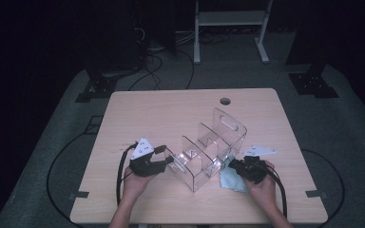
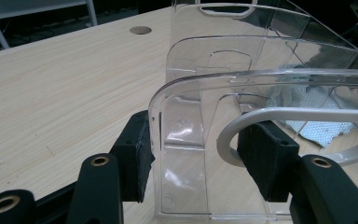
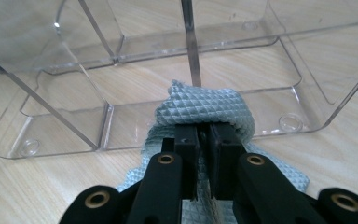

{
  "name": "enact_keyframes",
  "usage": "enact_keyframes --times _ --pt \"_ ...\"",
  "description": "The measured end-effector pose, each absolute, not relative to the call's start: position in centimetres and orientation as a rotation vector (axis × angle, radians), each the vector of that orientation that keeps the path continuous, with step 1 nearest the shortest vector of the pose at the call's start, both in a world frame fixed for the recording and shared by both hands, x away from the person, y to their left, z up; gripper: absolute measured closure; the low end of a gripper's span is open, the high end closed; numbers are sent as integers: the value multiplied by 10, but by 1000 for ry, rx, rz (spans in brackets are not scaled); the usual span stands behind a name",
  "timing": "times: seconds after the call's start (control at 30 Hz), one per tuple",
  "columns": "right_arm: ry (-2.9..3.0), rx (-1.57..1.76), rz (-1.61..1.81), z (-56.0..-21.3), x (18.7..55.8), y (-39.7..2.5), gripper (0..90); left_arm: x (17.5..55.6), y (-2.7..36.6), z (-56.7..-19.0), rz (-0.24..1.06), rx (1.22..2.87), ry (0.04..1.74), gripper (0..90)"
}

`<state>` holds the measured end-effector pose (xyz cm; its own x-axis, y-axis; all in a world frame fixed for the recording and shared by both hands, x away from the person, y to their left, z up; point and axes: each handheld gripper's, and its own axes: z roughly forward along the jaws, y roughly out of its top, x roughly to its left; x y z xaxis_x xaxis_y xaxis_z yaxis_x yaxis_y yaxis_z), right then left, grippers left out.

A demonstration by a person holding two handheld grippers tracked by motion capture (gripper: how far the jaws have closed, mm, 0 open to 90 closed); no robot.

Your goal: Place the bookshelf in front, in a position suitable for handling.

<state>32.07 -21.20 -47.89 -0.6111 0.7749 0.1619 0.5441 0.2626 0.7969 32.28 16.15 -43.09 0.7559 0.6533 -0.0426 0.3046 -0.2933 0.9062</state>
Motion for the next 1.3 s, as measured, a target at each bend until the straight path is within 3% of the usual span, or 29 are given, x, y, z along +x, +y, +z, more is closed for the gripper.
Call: enact_keyframes --times 0.2,0.87,1.13,1.3 --pt "2223 1196 1336 -466 316 -215 834 323 162 -431 410 1893 733 462" --pt "2302 1239 1251 -483 321 -208 831 322 162 -432 415 1889 731 463" --pt "2225 1196 1329 -463 318 -214 832 323 162 -431 411 1888 734 463" --pt "2283 1239 1293 -479 323 -213 831 322 161 -431 416 1891 733 463"
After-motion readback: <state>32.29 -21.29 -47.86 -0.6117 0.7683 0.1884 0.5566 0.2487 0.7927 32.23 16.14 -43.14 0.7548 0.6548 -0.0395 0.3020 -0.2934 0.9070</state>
